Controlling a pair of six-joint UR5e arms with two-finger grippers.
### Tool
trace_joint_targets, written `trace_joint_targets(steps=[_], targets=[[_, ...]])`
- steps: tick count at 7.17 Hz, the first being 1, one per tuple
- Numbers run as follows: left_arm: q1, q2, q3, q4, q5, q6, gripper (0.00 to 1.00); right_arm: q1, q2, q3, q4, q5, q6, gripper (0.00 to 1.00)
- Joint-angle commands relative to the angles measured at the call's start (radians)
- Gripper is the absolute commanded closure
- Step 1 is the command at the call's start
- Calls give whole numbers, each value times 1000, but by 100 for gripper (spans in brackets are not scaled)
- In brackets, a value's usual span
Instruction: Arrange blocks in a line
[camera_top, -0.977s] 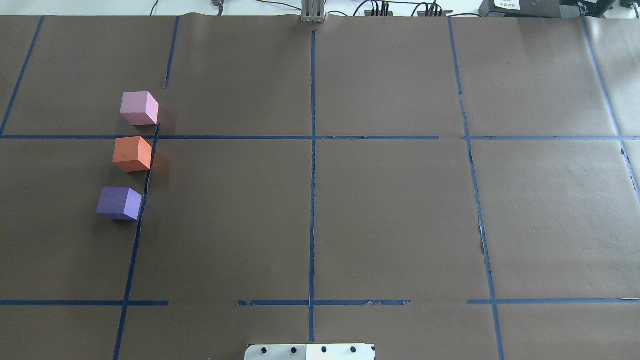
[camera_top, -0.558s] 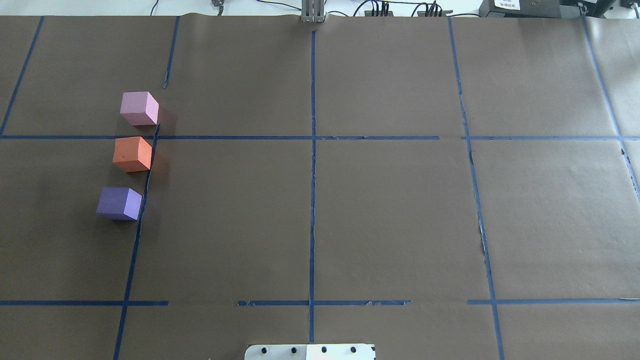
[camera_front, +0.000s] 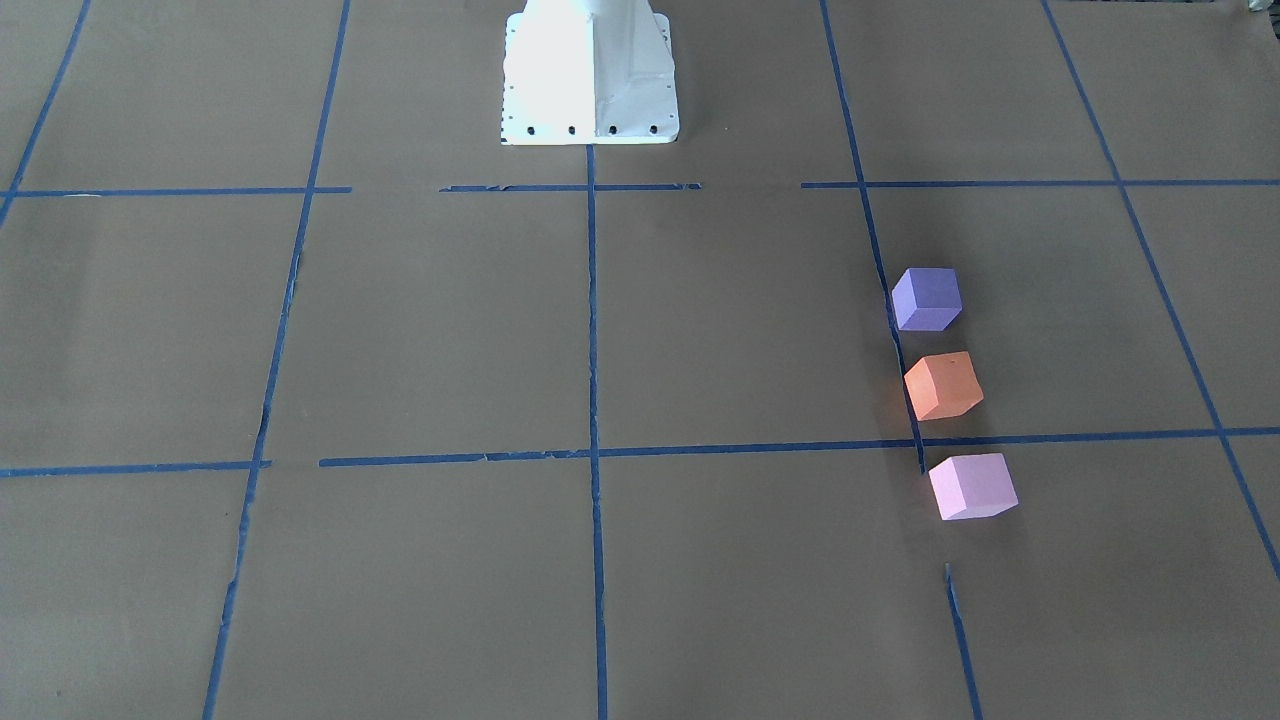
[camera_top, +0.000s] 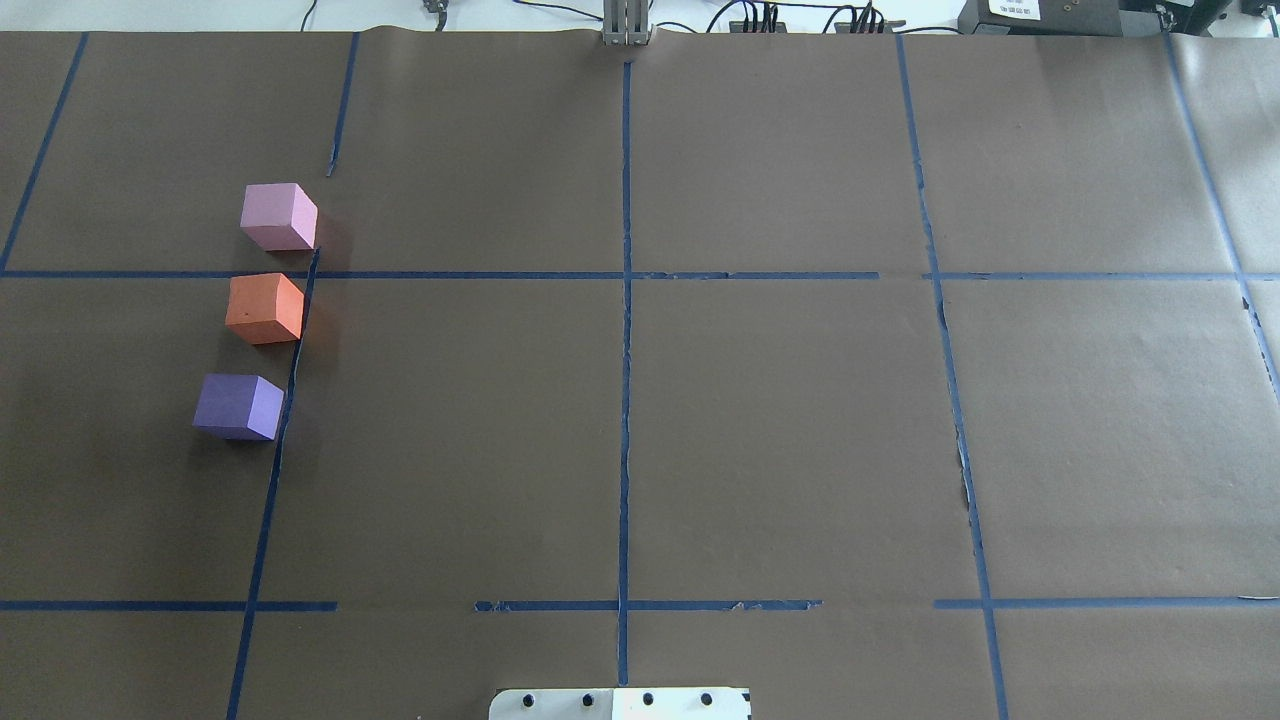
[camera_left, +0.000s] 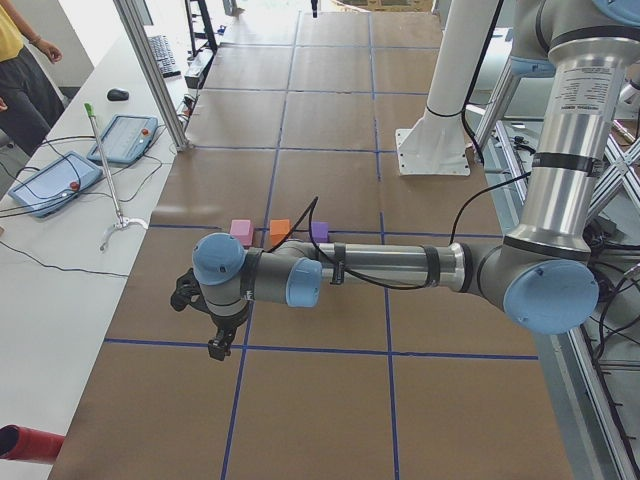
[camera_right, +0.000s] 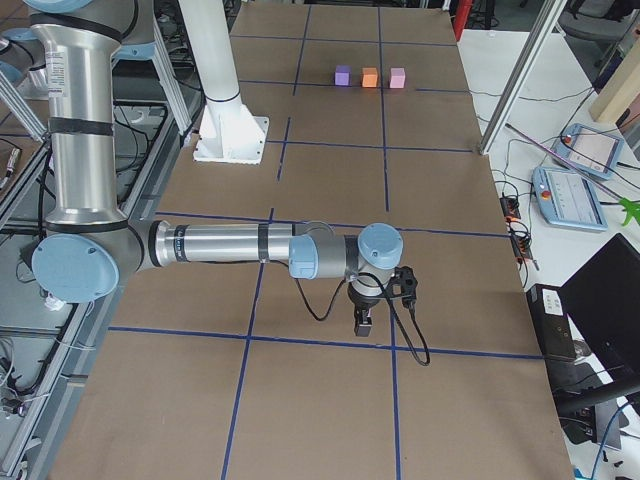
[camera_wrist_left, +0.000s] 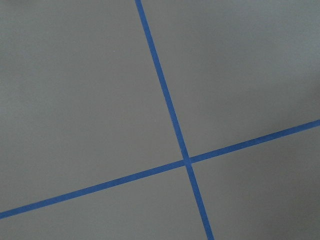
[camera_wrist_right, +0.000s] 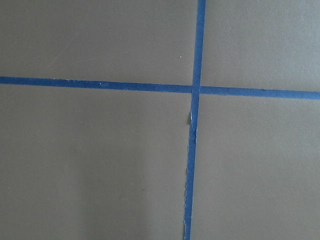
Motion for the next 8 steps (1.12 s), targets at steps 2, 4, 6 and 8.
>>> trace_joint_targets(steps=[2, 4, 6, 8], targets=[[-2, 11, -11, -6, 22, -13, 0, 0, 0, 0, -2, 0, 0, 0], [-7, 11, -13, -6, 21, -13, 0, 0, 0, 0, -2, 0, 0, 0], [-13, 11, -11, -6, 19, -13, 0, 0, 0, 0, 0, 0, 0, 0], [-13, 4, -11, -6, 19, -13, 0, 0, 0, 0, 0, 0, 0, 0]])
